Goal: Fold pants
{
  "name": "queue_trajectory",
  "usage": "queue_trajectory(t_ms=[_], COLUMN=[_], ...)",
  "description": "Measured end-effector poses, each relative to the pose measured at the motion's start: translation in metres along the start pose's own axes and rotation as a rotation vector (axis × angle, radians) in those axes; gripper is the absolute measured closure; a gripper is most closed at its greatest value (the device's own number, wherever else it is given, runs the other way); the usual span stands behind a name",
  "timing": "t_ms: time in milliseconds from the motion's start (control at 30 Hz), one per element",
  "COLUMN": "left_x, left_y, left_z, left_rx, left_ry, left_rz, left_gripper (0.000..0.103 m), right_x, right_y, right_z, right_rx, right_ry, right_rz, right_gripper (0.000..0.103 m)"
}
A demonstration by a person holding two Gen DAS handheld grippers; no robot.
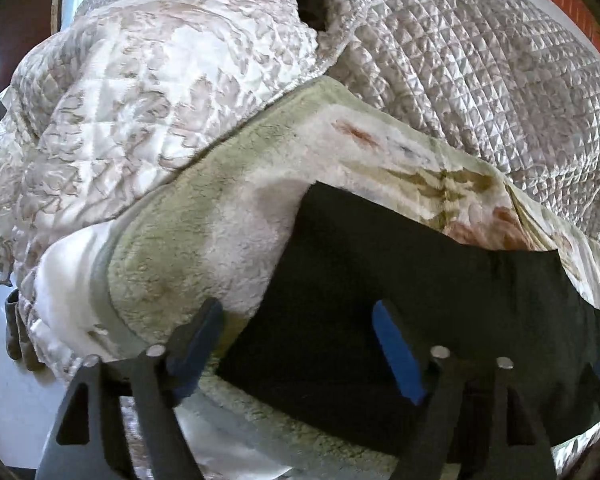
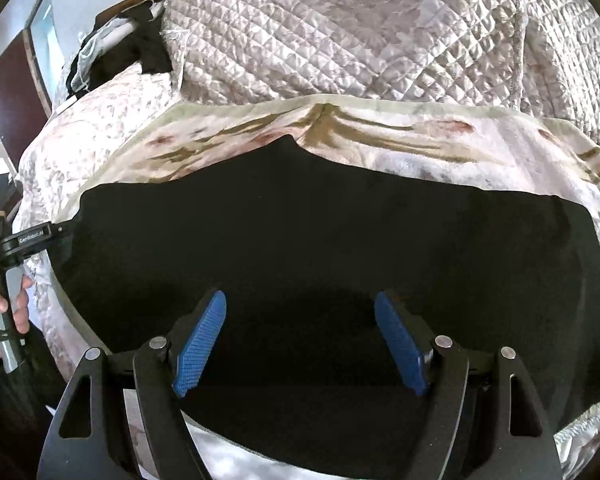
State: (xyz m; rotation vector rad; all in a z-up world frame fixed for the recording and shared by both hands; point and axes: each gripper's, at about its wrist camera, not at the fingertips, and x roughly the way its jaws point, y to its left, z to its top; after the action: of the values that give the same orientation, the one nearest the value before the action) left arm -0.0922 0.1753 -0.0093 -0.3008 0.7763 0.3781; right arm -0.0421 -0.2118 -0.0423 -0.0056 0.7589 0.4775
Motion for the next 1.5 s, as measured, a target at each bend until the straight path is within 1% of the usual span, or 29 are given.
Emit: queue_trajectory(t_ms=[67,133,167,200,233,300,400,433,500,567,667,767,933,1067,1200,1267,1333,1433,1467,1500], left_x=[0.001,0.002,0.002,0.002,0.002,0.001,0.000,-0.001,-0.003,-0.005,-0.012,-0.023,-0.037,-0.045,-0.044,-0.041,-0.030,-0.015,-0.015,-0.018], left_y=[-0.010,-0.016,-0.017,-0.019,-0.023,-0.030,-0.039,-0.040,-0.041,-0.039,-0.035,-0.042,-0.072,-0.112,-0.167,-0.193,-0.219,-0.237,-0.238,-0.238], left_z=[-0.003,-0.004,-0.004,-0.004,-0.004,-0.005,-0.005,-0.005,-0.003,-0.001,0.003,0.006,0.012,0.014,0.004,-0.008,-0.024,-0.044,-0.046,-0.047], left_rx=[0.047,0.074,0.083,0.098,0.118,0.161,0.203,0.205,0.200,0.185,0.127,0.093,0.082,0.117,0.181,0.219,0.275,0.313,0.313,0.310], left_ry=[-0.007,-0.013,-0.015,-0.016,-0.020,-0.029,-0.037,-0.036,-0.043,-0.045,-0.042,-0.051,-0.052,-0.043,-0.004,0.033,0.091,0.176,0.186,0.191], left_rz=[0.033,0.048,0.055,0.057,0.060,0.063,0.060,0.056,0.055,0.047,-0.040,-0.155,-0.304,-0.405,-0.516,-0.568,-0.595,-0.602,-0.611,-0.643], left_gripper=[0.020,0.021,0.023,0.028,0.031,0.046,0.061,0.065,0.083,0.090,0.091,0.091,0.091,0.091,0.091,0.091,0.091,0.090,0.090,0.089], right_x=[0.001,0.001,0.001,0.001,0.001,0.001,0.000,0.000,-0.001,-0.004,-0.008,-0.014,-0.022,-0.029,-0.032,-0.034,-0.033,-0.031,-0.031,-0.031], right_y=[0.000,-0.001,-0.001,-0.001,-0.001,-0.001,-0.003,-0.003,-0.005,-0.006,-0.010,-0.015,-0.023,-0.032,-0.043,-0.047,-0.051,-0.054,-0.054,-0.055], right_z=[0.000,0.001,0.001,0.001,0.001,0.001,0.001,0.001,0.001,0.001,0.002,0.002,0.003,0.003,0.002,0.002,0.001,0.000,-0.001,-0.001], right_rx=[0.003,0.010,0.013,0.015,0.015,0.015,0.029,0.034,0.046,0.060,0.082,0.109,0.142,0.167,0.207,0.220,0.230,0.238,0.242,0.245], right_ry=[0.000,-0.001,-0.002,-0.002,-0.002,-0.002,-0.003,-0.004,-0.005,-0.010,-0.022,-0.037,-0.063,-0.084,-0.089,-0.088,-0.081,-0.071,-0.070,-0.070], right_rz=[0.001,0.005,0.006,0.007,0.007,0.009,0.019,0.022,0.026,0.029,0.033,0.040,0.046,0.042,0.046,0.043,0.036,0.034,0.034,0.033], right_gripper=[0.026,0.026,0.026,0.026,0.026,0.026,0.026,0.026,0.026,0.026,0.026,0.026,0.026,0.026,0.026,0.026,0.026,0.026,0.026,0.026])
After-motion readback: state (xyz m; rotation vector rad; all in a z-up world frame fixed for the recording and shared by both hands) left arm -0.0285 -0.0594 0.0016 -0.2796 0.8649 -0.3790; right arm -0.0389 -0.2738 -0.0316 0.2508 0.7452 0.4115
